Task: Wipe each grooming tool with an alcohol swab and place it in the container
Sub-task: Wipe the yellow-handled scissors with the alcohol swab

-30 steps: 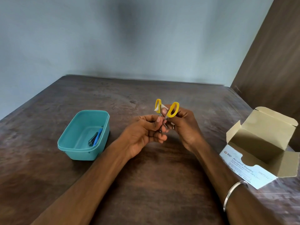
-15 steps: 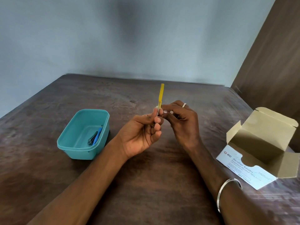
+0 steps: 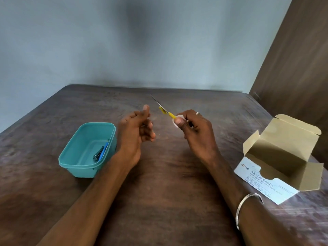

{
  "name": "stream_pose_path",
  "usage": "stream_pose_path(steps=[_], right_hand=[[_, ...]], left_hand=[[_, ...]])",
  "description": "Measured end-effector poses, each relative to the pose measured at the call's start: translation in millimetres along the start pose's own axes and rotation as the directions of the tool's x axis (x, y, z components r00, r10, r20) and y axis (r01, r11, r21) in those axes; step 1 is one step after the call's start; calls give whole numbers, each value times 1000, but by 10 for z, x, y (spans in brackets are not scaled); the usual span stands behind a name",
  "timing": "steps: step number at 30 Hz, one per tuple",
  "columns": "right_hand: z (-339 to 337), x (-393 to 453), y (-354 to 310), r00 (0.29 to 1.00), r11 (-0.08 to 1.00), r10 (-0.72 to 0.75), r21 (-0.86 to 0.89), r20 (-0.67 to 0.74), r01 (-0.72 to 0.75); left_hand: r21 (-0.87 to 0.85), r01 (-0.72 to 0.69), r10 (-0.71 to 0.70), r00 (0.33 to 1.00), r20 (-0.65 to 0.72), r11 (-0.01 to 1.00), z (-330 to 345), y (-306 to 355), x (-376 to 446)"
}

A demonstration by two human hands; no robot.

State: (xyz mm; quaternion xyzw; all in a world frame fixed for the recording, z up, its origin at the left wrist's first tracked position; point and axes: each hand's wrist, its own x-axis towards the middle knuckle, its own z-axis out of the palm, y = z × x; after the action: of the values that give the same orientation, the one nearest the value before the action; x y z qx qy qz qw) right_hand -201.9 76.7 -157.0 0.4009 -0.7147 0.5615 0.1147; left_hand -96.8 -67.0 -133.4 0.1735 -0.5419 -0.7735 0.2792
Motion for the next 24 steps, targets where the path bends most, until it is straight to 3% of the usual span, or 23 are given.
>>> stream_pose_path(steps=[3, 7, 14, 24], right_hand=[[24, -17, -20, 996, 989, 83, 117, 34, -87], [50, -26, -83, 976, 910, 178, 356, 127, -212], [44, -43, -157, 949, 744, 259, 589, 181, -316], [42, -41, -143, 940, 690, 291, 641, 180, -336]], left_hand=[[166, -134, 145, 988, -60, 977, -18, -17, 20], [317, -168, 177, 984, -2, 933, -1, -52, 8], [29, -8, 8, 1000, 14, 1000, -14, -32, -5], [-191, 221, -220, 975, 25, 956, 6, -38, -5]])
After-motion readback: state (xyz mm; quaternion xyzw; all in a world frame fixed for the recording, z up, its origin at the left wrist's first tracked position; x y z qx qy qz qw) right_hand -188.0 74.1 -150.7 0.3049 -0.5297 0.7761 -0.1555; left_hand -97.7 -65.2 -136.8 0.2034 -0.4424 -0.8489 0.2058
